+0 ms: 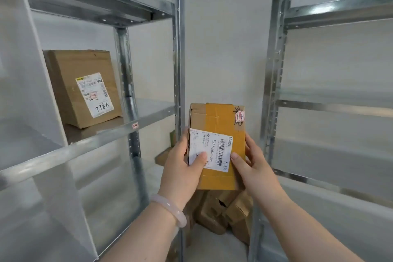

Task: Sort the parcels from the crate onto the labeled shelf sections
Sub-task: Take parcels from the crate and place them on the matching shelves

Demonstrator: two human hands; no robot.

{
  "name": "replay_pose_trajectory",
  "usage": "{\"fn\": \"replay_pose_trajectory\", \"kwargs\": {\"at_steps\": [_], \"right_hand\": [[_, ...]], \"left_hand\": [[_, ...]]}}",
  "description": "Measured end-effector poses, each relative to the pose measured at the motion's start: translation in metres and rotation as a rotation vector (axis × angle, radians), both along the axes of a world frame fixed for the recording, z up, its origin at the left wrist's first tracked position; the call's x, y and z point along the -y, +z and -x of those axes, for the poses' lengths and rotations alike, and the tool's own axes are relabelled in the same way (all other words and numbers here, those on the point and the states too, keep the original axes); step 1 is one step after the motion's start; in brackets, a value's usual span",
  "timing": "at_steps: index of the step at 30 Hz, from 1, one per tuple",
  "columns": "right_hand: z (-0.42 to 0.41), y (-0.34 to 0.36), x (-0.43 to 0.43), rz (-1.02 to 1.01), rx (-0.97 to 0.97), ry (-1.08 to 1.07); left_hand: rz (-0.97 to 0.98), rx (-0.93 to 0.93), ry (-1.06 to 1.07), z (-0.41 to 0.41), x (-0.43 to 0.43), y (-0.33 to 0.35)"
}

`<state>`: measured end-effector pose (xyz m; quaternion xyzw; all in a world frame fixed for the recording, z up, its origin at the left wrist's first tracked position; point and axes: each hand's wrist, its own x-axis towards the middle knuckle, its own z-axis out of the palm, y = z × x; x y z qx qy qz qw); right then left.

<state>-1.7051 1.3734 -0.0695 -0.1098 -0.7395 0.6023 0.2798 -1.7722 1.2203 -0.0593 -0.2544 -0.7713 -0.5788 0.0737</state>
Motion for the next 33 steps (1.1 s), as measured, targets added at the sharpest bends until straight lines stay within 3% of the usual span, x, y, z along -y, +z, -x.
{"fn": "replay_pose_trajectory", "kwargs": {"at_steps": [7, 16, 25, 33], "right_hand": [[0.097, 0.035, -0.032, 0.02, -0.138, 0.229], [0.233, 0.083, -0.016, -0.08, -0.226, 0.344], [0.355, 0.095, -0.005, -0.201, -0.162, 0.468], [0.426, 0.08, -0.007, -0.245, -0.094, 0.638]], "left_hand": [[-0.029, -0.083, 0.179, 0.065, -0.019, 0.044], [0.011, -0.3, 0.389, 0.178, 0.014, 0.083], [0.114, -0.269, 0.616, 0.274, 0.029, 0.078], [0.121, -0.154, 0.824, 0.312, 0.018, 0.059]]}}
